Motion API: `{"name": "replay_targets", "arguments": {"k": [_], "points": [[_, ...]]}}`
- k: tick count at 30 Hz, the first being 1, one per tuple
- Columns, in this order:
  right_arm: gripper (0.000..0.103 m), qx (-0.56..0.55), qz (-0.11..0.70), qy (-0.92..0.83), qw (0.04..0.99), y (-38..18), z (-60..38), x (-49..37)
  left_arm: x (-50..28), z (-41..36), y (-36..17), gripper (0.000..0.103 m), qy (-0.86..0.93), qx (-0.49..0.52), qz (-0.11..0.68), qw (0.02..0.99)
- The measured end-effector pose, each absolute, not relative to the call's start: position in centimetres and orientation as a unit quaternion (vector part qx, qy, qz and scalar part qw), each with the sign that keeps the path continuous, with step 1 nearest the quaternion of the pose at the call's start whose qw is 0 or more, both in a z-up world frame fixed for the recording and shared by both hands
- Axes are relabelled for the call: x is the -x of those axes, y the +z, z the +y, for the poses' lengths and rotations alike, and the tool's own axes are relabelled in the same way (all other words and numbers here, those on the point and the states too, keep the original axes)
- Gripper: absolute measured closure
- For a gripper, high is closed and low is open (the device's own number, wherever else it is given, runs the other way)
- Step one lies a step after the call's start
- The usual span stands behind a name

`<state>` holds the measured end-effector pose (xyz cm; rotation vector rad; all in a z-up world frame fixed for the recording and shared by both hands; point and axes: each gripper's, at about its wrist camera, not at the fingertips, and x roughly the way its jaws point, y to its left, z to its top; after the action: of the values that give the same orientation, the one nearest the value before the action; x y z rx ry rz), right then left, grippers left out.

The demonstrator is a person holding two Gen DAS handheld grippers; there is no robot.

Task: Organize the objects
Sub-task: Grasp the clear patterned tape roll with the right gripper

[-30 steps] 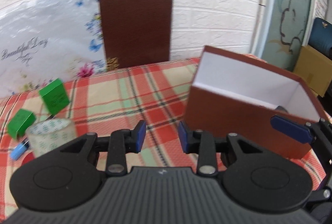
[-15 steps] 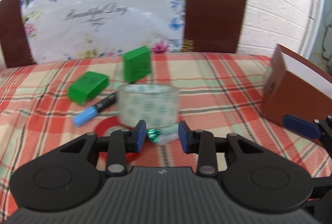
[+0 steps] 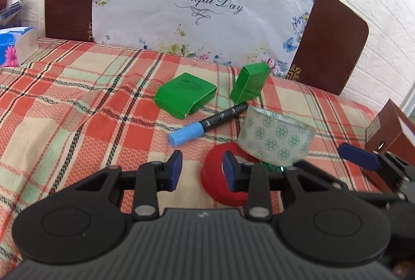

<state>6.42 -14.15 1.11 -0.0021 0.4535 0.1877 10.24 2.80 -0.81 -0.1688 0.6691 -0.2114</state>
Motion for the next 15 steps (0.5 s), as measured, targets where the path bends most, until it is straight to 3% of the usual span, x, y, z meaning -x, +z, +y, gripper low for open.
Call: {"name": "replay_targets", "arguments": {"k": [6,9,15], "points": [[0.009,-0.073,0.286,0.114,0.949,-0.3,-14.2,-12.2,-12.0,3.3,-0.3,0.067,-0.124,0.108,0.329,0.93],[0.016,-0.08,0.3,0.145,0.939,-1.3,-14.3,-12.6,-12.8,3.3,0.1,0.055,-0.139,0.127,0.331,0.925],[0.016,0.013,0.202,0.148,0.968,0.9,-13.2,-7.2,-12.0,3.7,1.3,0.054,-0.157,0.157,0.315,0.923]]}}
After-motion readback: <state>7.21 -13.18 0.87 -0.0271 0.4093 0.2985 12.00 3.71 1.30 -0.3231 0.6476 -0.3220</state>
